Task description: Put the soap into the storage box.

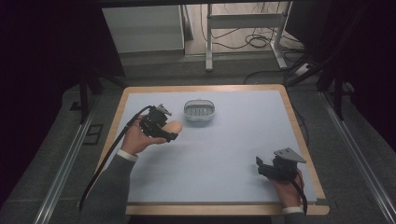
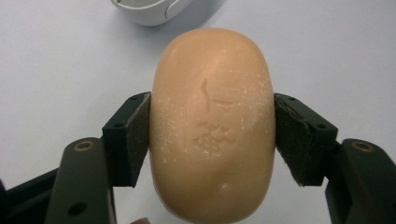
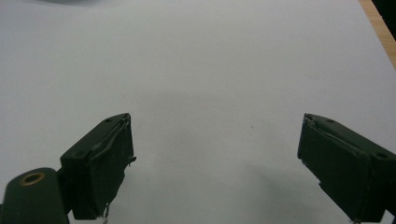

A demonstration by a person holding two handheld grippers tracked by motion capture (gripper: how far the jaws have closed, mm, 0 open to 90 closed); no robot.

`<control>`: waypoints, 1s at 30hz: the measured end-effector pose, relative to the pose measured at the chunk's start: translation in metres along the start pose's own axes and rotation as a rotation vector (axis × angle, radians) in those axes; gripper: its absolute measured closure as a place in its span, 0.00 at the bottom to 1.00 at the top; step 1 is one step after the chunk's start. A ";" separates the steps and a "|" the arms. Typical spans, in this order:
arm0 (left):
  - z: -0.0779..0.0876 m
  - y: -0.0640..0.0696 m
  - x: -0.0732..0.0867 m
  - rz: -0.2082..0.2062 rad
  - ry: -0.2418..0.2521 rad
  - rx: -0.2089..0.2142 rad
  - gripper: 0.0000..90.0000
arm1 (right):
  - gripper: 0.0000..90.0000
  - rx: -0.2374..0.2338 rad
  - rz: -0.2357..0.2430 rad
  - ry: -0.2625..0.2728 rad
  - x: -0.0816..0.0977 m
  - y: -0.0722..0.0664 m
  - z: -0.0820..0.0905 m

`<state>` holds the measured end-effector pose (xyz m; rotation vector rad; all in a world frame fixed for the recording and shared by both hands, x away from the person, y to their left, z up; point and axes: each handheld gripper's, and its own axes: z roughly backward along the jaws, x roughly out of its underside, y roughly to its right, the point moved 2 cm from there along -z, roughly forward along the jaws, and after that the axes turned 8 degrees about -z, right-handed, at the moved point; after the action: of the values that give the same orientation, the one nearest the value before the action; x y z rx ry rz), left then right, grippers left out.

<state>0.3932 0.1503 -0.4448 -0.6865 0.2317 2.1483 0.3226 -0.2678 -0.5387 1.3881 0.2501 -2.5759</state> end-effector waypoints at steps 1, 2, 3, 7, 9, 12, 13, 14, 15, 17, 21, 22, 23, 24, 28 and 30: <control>0.000 -0.001 -0.001 0.000 0.002 -0.002 0.36 | 0.12 0.000 0.000 0.000 0.000 0.000 0.000; 0.000 -0.001 -0.001 0.000 0.002 -0.002 0.36 | 0.12 0.000 0.000 0.000 0.000 0.000 0.000; 0.001 -0.001 -0.001 0.002 0.003 -0.002 0.36 | 0.12 0.000 0.000 0.000 0.000 0.000 0.000; 0.002 -0.002 -0.005 0.002 0.009 -0.003 0.36 | 0.12 0.000 0.000 0.000 0.000 0.000 0.000; 0.002 -0.004 -0.006 0.004 0.009 -0.004 0.36 | 0.12 0.000 -0.001 0.000 0.000 0.000 0.000; 0.002 -0.005 -0.008 0.001 0.006 -0.008 0.36 | 0.12 0.001 -0.001 -0.001 0.000 0.000 0.000; 0.001 -0.006 -0.009 0.000 0.003 -0.005 0.36 | 0.12 0.001 0.000 -0.002 0.000 0.000 0.000; 0.001 -0.006 -0.009 0.004 0.002 -0.009 0.36 | 0.12 0.001 0.000 -0.001 0.000 0.000 0.000; 0.001 -0.006 -0.009 0.004 0.002 -0.009 0.36 | 0.12 0.001 0.000 -0.001 0.000 0.000 0.000; 0.000 -0.007 -0.011 0.000 -0.001 -0.007 0.36 | 0.12 0.001 0.000 -0.002 0.000 0.000 0.000; -0.001 -0.008 -0.016 0.000 0.001 -0.010 0.36 | 0.12 0.001 0.000 -0.002 0.000 0.000 0.000; -0.002 -0.009 -0.017 -0.008 -0.002 -0.004 0.36 | 0.12 0.002 -0.001 -0.002 0.000 0.000 0.000; -0.003 -0.009 -0.018 -0.005 -0.003 -0.004 0.36 | 0.12 0.002 0.000 -0.002 0.000 0.000 0.000; -0.004 -0.009 -0.019 -0.007 -0.003 -0.004 0.36 | 0.12 0.002 -0.001 -0.001 0.000 0.000 0.000; -0.007 -0.012 -0.025 -0.014 -0.013 -0.012 0.36 | 0.12 0.001 -0.001 0.000 0.000 0.000 0.000; -0.009 -0.012 -0.027 -0.014 -0.014 -0.011 0.36 | 0.12 0.001 -0.001 0.000 0.000 0.000 0.000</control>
<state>0.4192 0.1365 -0.4363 -0.6780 0.2071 2.1418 0.3227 -0.2679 -0.5387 1.3888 0.2505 -2.5771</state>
